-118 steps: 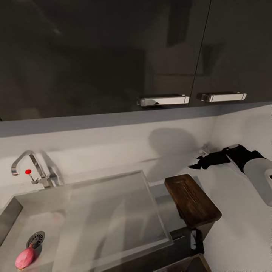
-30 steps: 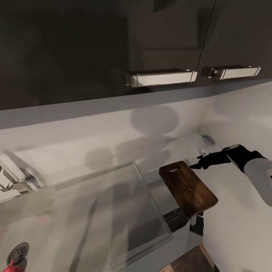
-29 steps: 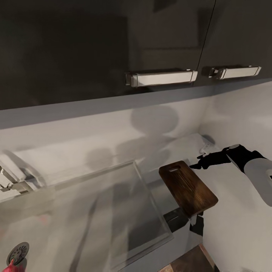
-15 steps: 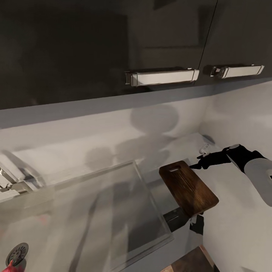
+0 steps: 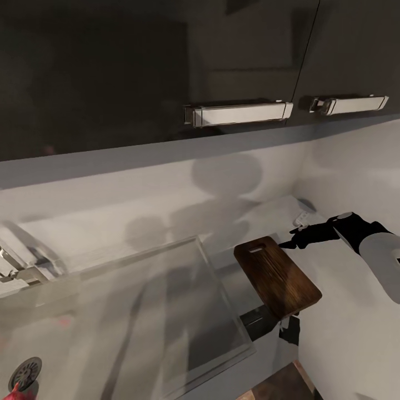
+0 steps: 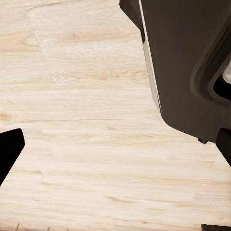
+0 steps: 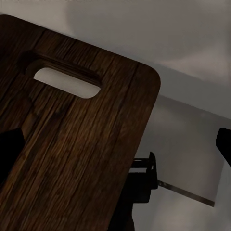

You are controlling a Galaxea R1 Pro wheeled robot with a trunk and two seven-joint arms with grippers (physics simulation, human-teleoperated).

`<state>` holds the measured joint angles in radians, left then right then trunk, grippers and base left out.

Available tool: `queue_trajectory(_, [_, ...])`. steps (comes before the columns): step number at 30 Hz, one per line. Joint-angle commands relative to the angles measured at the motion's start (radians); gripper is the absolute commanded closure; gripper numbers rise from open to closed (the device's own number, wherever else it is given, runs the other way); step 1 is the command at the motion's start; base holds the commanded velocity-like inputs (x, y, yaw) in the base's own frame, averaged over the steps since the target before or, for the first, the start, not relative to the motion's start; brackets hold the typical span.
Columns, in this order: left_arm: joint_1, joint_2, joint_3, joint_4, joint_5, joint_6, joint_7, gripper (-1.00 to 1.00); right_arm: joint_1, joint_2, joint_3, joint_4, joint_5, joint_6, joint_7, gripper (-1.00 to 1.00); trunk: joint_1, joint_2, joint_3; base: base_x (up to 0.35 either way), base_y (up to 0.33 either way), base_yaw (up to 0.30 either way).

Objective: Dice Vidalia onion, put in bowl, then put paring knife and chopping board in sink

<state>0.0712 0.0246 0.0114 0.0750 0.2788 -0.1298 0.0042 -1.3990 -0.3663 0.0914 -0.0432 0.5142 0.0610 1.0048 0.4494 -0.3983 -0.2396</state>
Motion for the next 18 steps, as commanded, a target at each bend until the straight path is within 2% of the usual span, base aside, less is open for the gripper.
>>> queue_trajectory(1, [-0.001, 0.000, 0.001, 0.002, 0.002, -0.005, 0.000, -1.00, -0.001, 0.000, 0.008, -0.001, -0.008, 0.006, 0.004, -1.00, 0.001, -0.002, -0.002, 0.000, 0.000, 0.000])
queue_trajectory(18, [-0.001, -0.001, 0.000, 0.002, 0.003, -0.005, 0.000, -1.00, -0.001, 0.001, 0.008, 0.000, -0.008, 0.006, 0.003, -1.00, 0.001, -0.002, -0.002, 0.000, 0.000, 0.000])
